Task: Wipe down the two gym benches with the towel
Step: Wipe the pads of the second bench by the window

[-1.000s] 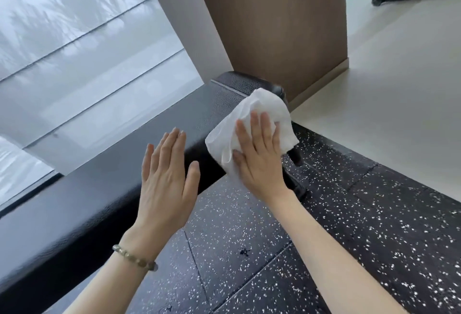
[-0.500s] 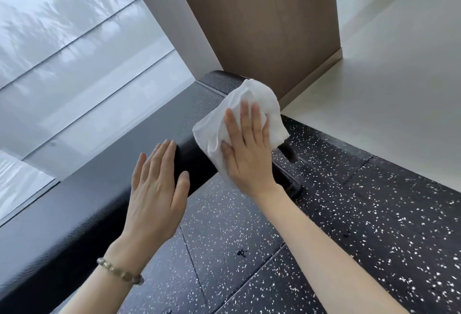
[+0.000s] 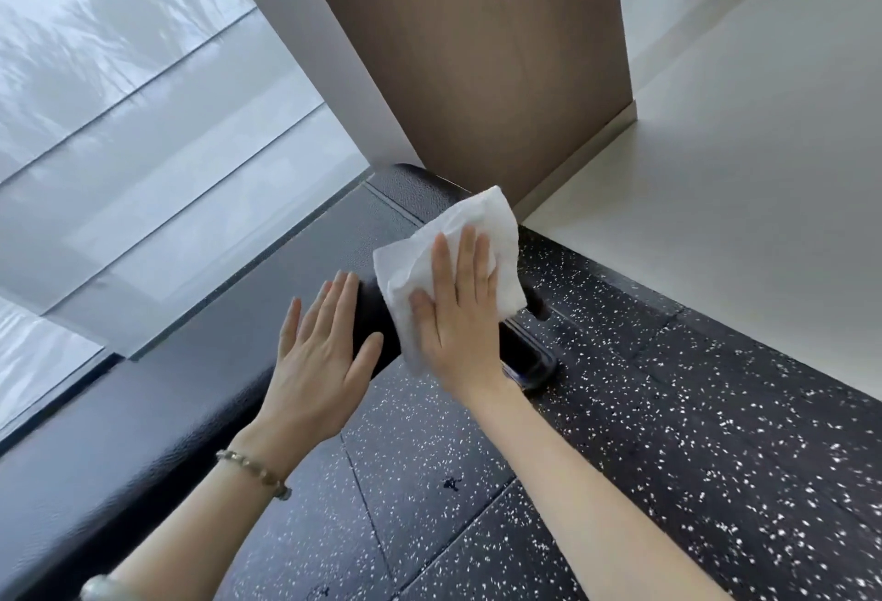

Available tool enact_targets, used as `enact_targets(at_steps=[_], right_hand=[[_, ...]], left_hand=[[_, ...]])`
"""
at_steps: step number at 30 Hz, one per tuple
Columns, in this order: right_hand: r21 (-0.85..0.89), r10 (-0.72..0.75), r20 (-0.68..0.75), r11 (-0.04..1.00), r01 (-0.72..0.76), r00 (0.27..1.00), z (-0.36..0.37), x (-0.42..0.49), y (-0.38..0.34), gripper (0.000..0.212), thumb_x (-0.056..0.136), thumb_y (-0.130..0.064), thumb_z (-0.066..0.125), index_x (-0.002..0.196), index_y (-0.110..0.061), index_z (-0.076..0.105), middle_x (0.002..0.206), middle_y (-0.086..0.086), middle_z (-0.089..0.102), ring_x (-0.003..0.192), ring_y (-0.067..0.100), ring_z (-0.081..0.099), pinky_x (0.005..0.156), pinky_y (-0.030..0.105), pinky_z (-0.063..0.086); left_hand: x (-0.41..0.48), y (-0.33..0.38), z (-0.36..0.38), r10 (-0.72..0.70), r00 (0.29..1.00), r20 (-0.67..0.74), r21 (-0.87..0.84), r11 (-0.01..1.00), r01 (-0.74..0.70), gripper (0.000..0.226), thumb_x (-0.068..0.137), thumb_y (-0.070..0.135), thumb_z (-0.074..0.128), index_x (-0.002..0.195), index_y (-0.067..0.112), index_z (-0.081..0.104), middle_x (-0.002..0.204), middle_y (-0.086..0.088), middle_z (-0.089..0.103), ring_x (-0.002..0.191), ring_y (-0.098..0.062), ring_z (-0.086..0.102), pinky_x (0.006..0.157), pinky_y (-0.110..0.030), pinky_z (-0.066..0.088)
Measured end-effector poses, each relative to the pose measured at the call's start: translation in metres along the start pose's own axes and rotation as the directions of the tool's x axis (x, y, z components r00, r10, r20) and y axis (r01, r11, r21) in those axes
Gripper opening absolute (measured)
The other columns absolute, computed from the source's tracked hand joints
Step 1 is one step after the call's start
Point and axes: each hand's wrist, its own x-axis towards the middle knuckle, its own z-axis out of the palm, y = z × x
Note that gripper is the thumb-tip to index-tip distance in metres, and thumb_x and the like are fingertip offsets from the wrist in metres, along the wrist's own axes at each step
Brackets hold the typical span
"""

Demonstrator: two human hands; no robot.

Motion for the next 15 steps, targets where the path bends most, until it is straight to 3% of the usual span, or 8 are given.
enact_targets(at_steps=[5, 10, 15], right_hand=[[0.004, 0.044, 0.075, 0.999, -0.044, 0.996, -0.01, 0.017, 0.004, 0.057, 0.1, -0.041, 0.023, 0.148, -0.01, 0.02, 0.154, 0.019, 0.012, 0.143, 0.035, 0.008, 0.115, 0.049, 0.011], [0.095, 0.137, 0.181, 0.983, -0.156, 0.974, -0.03, 0.064, 0.008, 0.063, 0.096, -0.047, 0.019, 0.148, -0.011, 0.025, 0.155, 0.017, 0.015, 0.144, 0.034, 0.011, 0.115, 0.049, 0.015], [0.181, 0.136, 0.226, 0.967, -0.179, 0.965, -0.035, 0.035, 0.002, 0.063, 0.098, -0.05, 0.019, 0.15, -0.018, 0.01, 0.154, -0.001, -0.007, 0.145, 0.022, -0.002, 0.117, 0.045, 0.014]], left_hand=[[0.006, -0.001, -0.011, 0.025, 0.997, 0.079, -0.014, 1.0, -0.024, 0.082, 0.08, 0.062, 0.006, 0.15, 0.02, 0.008, 0.158, 0.002, 0.008, 0.144, -0.008, -0.002, 0.116, -0.029, -0.011], [0.027, -0.009, -0.017, 0.039, 0.999, 0.002, -0.115, 0.993, -0.039, 0.077, 0.082, 0.061, 0.006, 0.147, 0.023, 0.022, 0.156, 0.004, 0.017, 0.144, -0.009, 0.001, 0.117, -0.029, -0.004], [0.072, -0.007, -0.022, 0.058, 0.997, -0.055, -0.243, 0.967, -0.07, 0.074, 0.084, 0.06, 0.012, 0.15, 0.027, 0.016, 0.158, 0.011, 0.003, 0.141, 0.003, -0.012, 0.115, -0.026, -0.004]])
